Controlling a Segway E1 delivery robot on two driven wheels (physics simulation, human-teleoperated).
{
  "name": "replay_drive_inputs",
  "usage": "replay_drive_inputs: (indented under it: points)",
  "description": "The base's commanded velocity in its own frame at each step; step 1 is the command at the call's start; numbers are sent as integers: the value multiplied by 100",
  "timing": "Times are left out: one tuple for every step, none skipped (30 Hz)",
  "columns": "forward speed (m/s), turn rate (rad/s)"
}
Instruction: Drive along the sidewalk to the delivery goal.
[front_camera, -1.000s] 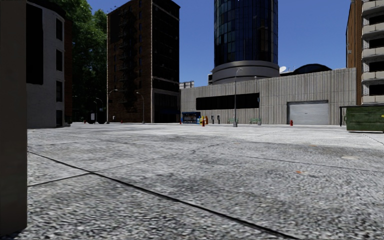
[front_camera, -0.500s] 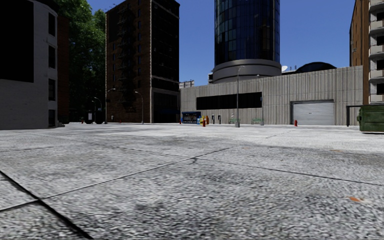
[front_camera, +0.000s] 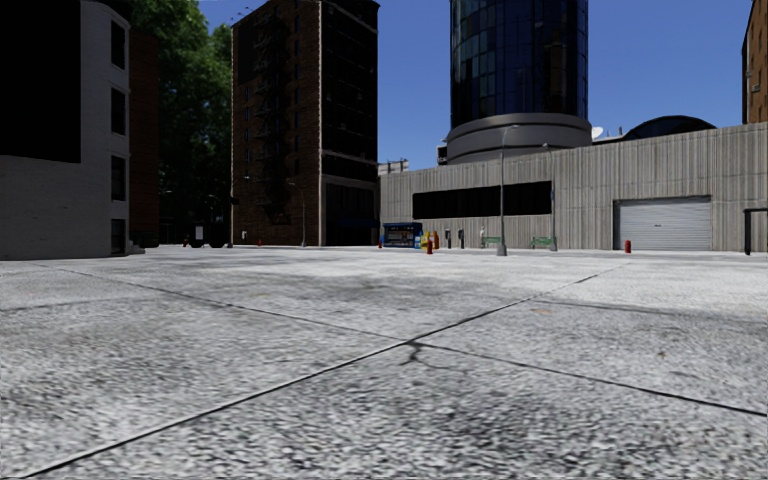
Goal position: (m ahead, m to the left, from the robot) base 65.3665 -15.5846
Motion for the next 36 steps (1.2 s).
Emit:
replay_drive_inputs:
  points:
    - [200,28]
    - [200,29]
    - [200,29]
    - [200,29]
    - [200,29]
    - [200,29]
    - [200,29]
    - [200,29]
    - [200,29]
    - [200,29]
    - [200,29]
    - [200,29]
    - [200,29]
    - [200,29]
    - [200,29]
    - [200,29]
    - [200,29]
    - [200,29]
    - [200,29]
    - [200,29]
    - [200,29]
    - [200,29]
    - [200,29]
    - [200,29]
    - [200,29]
    - [200,29]
    - [200,29]
    - [200,29]
    - [200,29]
    - [200,29]
    - [200,29]
    - [200,29]
    - [200,29]
    - [200,29]
    - [200,29]
    - [200,29]
